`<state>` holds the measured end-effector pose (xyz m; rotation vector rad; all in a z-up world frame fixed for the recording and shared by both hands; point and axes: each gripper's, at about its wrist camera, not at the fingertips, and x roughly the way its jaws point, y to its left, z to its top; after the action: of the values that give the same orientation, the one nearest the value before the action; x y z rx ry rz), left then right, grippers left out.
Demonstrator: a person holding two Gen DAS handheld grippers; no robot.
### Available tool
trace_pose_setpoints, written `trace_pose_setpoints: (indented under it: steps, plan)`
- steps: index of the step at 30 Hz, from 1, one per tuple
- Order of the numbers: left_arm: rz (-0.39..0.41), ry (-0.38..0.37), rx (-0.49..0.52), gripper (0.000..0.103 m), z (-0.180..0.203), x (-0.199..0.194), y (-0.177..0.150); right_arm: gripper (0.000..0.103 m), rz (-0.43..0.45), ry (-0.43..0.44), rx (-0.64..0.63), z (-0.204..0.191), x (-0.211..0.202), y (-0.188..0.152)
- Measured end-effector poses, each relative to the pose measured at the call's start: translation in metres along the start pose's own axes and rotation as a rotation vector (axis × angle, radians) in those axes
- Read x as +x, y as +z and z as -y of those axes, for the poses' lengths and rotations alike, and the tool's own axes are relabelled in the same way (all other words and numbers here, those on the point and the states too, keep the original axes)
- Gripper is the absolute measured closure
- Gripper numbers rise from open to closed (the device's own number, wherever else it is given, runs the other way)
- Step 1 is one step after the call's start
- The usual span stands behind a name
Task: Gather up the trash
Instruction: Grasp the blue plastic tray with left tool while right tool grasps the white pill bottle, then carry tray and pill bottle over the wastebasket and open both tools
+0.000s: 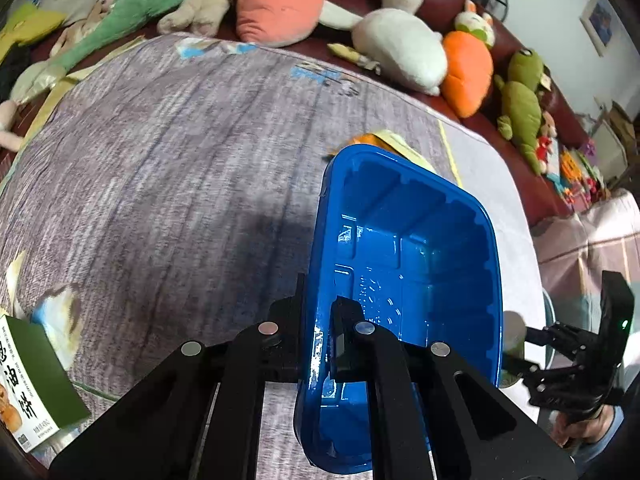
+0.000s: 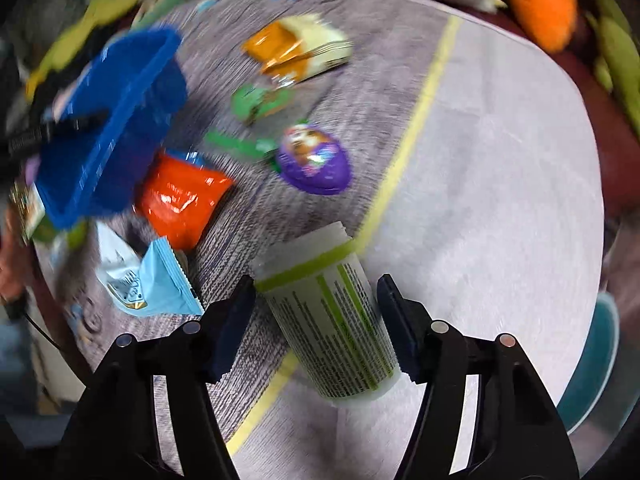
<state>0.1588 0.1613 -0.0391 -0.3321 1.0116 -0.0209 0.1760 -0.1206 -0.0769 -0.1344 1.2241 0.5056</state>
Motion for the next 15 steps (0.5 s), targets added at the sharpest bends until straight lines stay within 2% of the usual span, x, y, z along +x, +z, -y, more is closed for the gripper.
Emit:
trace_pose_setpoints:
  steps: [11, 15]
  plan:
    - [-0.035, -0.051, 0.135, 0.095, 0.078, 0.013, -0.010, 0.047, 0.197, 0.083, 0.326, 0.080, -0.063, -0.033]
    - [-0.044, -0.069, 0.197, 0.095, 0.112, 0.015, -0.011, 0.047, 0.275, 0.111, 0.402, 0.102, -0.086, -0.047]
